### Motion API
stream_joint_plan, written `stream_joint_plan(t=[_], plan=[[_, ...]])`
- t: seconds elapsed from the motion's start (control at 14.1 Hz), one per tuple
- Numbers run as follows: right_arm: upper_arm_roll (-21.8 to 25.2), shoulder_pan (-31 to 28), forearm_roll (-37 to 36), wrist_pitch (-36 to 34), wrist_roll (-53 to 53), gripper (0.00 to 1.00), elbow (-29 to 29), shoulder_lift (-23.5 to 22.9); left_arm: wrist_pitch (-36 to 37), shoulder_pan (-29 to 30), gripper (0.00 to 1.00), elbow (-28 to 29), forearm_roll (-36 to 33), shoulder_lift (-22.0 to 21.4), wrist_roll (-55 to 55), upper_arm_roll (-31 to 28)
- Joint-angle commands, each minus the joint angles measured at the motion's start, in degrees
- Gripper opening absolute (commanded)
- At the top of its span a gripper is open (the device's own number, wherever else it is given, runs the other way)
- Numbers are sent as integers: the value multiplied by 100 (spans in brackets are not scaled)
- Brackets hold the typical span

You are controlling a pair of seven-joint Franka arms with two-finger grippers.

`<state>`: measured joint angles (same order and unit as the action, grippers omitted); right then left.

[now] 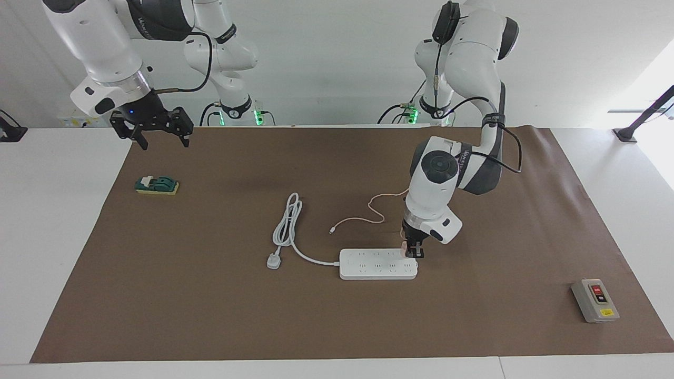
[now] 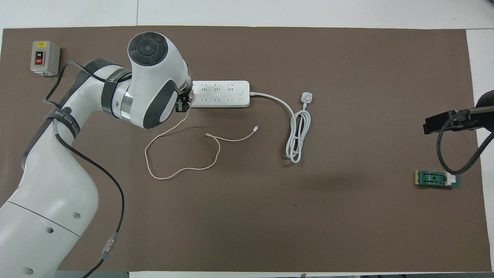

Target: Plug charger into power strip

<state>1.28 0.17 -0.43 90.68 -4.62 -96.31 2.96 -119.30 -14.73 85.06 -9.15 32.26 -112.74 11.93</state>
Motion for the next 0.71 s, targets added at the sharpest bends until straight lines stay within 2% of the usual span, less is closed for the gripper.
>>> stream_joint_plan(t=[0.0,0.64], plan=[[-75,-87,78,-77,84,100,-19,64,-269,32,0,353,-167,70,41,-76],[-75,-87,78,-77,84,100,-19,64,-5,-3,0,274,-175,-237,6,-76]])
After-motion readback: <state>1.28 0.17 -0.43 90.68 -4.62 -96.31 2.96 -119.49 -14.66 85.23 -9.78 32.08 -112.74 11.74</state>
